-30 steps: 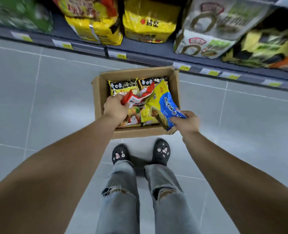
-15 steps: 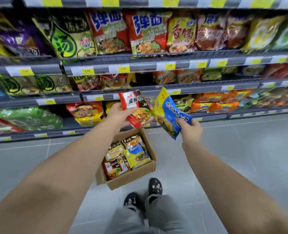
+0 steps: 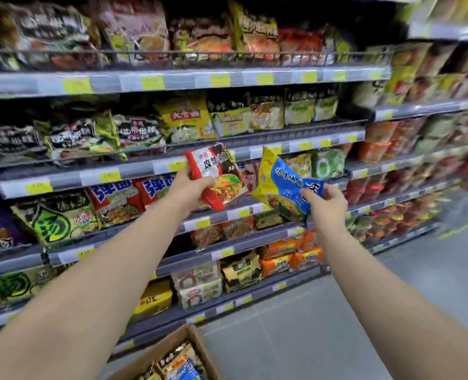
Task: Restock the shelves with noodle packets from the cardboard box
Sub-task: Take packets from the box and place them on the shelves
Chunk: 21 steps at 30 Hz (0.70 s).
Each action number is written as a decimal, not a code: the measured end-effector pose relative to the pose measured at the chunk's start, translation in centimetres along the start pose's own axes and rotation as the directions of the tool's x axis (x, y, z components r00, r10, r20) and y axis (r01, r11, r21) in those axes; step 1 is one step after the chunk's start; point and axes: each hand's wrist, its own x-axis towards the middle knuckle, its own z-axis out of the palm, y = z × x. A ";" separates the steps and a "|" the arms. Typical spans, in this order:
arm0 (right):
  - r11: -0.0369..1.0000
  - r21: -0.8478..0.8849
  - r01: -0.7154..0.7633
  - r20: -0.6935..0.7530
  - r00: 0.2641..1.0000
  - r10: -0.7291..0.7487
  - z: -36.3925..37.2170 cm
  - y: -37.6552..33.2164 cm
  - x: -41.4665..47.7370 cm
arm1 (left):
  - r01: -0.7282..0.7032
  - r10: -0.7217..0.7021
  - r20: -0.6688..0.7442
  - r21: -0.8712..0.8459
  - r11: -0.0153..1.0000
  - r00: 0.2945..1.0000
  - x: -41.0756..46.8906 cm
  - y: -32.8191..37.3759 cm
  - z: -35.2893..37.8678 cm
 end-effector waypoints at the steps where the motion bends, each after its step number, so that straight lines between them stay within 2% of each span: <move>1: 1.000 0.013 0.018 -0.005 1.000 -0.018 -1.0 -0.9 1.7 | -0.031 0.031 -0.005 -0.014 0.999 0.999 0.3 1.1 1.8; 6: 0.990 0.080 0.113 -0.017 0.994 -0.112 -6.4 -5.6 9.5 | -0.197 0.194 -0.053 -0.057 0.979 0.980 1.3 6.1 10.5; 10: 0.978 0.118 0.173 -0.022 0.985 -0.171 -10.1 -8.5 15.0 | -0.305 0.302 -0.109 -0.009 0.952 0.947 2.4 8.7 15.7; 16: 0.921 0.212 0.328 -0.106 0.944 -0.312 -12.3 -13.2 21.8 | -0.465 0.482 -0.146 0.132 0.875 0.864 4.5 13.4 21.7; 21: 0.857 0.203 0.474 -0.172 0.879 -0.445 -11.9 -15.3 27.9 | -0.598 0.625 -0.103 0.207 0.774 0.774 8.5 16.6 26.4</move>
